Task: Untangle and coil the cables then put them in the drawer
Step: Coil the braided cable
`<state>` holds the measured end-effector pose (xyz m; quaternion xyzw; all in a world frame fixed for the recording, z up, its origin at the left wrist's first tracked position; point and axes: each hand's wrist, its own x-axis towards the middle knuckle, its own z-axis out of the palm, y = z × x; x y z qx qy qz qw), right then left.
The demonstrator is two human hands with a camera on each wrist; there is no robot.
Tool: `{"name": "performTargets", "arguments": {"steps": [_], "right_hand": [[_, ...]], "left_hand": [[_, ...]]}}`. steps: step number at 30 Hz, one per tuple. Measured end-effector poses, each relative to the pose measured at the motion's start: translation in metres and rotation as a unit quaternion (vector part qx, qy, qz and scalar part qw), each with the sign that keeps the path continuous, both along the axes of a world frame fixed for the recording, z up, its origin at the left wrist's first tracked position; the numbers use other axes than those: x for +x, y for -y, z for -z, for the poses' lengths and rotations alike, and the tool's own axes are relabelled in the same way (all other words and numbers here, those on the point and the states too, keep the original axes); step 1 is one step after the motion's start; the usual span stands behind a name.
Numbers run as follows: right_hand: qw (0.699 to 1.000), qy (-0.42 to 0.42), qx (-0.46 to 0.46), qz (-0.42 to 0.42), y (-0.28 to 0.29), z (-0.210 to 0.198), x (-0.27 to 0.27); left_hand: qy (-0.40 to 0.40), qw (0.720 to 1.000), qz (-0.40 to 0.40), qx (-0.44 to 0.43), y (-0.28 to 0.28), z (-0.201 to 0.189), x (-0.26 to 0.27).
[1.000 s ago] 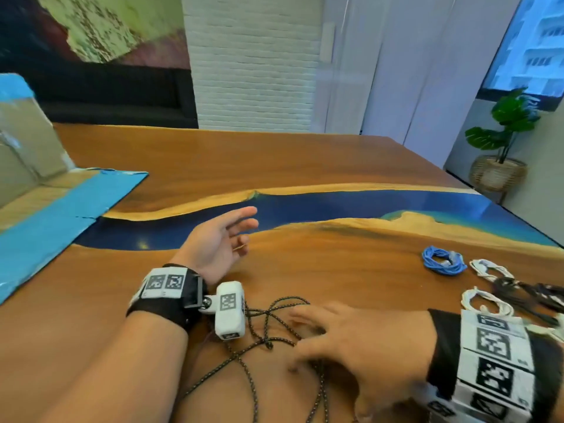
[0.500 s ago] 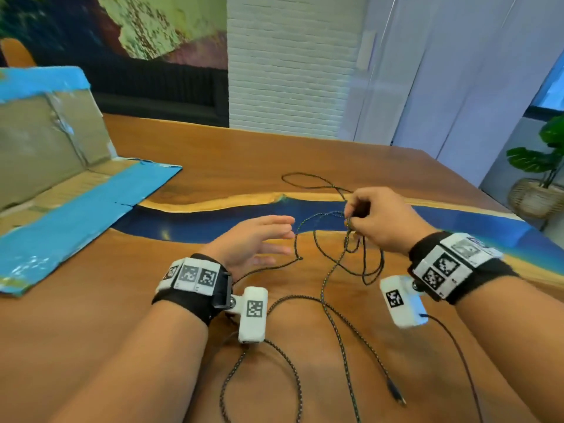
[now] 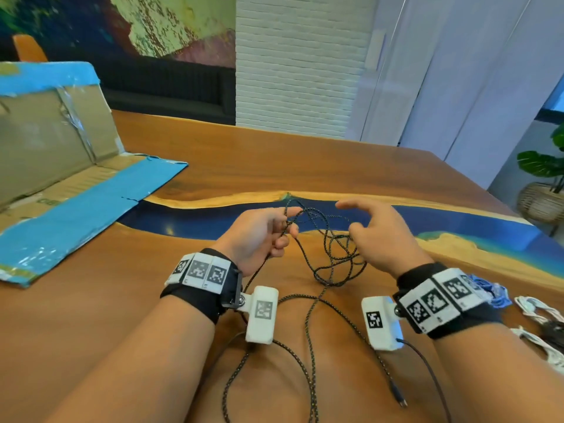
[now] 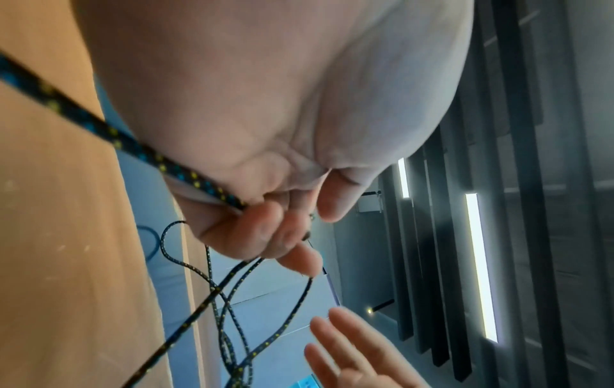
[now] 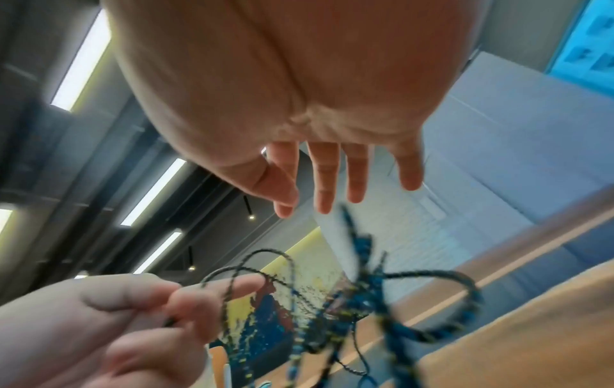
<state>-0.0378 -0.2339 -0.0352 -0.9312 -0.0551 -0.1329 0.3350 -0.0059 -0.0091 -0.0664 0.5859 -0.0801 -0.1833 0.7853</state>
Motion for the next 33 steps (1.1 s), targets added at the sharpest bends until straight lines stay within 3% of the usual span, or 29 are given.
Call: {"name": "performTargets", "arguments": {"steps": [4, 8, 11, 15, 19, 26, 28, 30, 33], "right_hand": [[0.99, 0.082, 0.103, -0.048, -0.023, -0.001, -0.018], [0.985, -0.004, 0.12, -0.122, -0.029, 0.006, -0.026], [0.981, -0.015, 0.128, -0.146, -0.023, 0.016, -0.028], [0.993, 0.044, 0.089, -0.068, -0.013, 0.023, -0.027], [0.997, 0.05, 0.057, -0.023, -0.004, 0.025, -0.029], [0.987, 0.042, 0.155, -0.004, 0.001, 0.031, -0.034], [0.98, 0.069, 0.183, 0.018, 0.005, 0.029, -0.033], [0.969, 0.088, 0.225, 0.06, 0.017, 0.029, -0.029], [0.939, 0.101, 0.298, 0.14, 0.051, 0.028, -0.02]], "left_hand": [[0.066, 0.997, 0.024, 0.027, 0.007, 0.0, -0.005], [0.138, 0.986, 0.048, 0.081, 0.012, 0.0, -0.011], [0.159, 0.977, 0.064, 0.126, 0.014, -0.001, -0.016], [0.177, 0.964, 0.04, 0.195, 0.018, -0.001, -0.019], [0.159, 0.973, -0.01, 0.166, 0.024, 0.0, -0.018], [0.193, 0.967, -0.098, 0.137, 0.038, -0.005, -0.021], [0.178, 0.97, -0.079, 0.144, 0.038, -0.013, -0.021], [0.14, 0.974, 0.003, 0.18, 0.028, -0.02, -0.016], [0.11, 0.949, 0.094, 0.279, -0.003, -0.028, -0.005]]}}
